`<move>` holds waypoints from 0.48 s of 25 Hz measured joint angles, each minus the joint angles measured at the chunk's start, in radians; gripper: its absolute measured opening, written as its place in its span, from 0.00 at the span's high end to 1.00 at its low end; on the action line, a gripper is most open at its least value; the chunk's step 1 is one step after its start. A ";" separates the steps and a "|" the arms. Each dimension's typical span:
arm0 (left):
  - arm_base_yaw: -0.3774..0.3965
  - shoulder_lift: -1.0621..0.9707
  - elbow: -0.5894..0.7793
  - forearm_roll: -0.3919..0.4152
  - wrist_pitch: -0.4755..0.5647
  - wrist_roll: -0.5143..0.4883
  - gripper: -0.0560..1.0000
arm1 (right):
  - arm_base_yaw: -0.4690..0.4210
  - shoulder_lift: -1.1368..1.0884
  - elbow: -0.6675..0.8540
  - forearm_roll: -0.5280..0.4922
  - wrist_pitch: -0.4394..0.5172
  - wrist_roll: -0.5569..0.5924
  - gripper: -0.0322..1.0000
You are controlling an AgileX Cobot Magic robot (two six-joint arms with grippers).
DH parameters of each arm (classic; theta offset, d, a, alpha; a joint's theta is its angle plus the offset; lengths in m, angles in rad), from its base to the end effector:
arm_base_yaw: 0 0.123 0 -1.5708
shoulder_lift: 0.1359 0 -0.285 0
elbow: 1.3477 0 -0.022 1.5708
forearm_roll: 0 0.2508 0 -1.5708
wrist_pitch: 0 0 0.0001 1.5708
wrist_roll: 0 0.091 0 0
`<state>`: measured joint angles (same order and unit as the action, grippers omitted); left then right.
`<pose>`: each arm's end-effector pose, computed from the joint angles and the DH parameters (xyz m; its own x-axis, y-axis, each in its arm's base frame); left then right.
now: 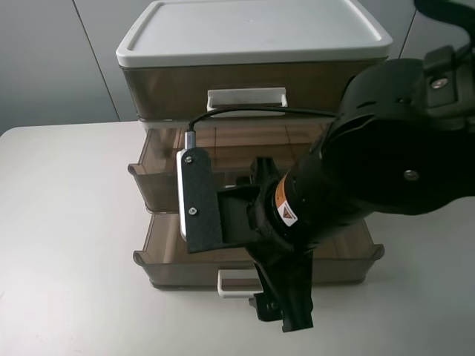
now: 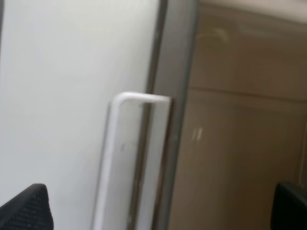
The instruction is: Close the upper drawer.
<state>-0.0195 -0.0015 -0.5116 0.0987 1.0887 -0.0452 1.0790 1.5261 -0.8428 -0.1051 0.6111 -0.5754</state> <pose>-0.0077 0.0081 0.2786 -0.4674 0.0098 -0.8840 -0.0574 0.9975 0.0414 0.1362 0.2427 0.1994 0.1864 -0.9507 -0.2480 -0.9571 -0.1188 -0.2643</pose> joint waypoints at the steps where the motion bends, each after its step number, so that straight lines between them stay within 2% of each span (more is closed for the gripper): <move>1: 0.000 0.000 0.000 0.000 0.000 0.000 0.25 | -0.003 0.002 0.000 -0.006 -0.010 0.000 0.30; 12: 0.000 0.000 0.000 0.000 0.000 0.003 0.25 | -0.061 0.038 0.000 -0.104 -0.092 -0.002 0.30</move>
<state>-0.0195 -0.0015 -0.5116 0.0987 1.0887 -0.0426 1.0182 1.5641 -0.8428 -0.2091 0.5192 -0.5769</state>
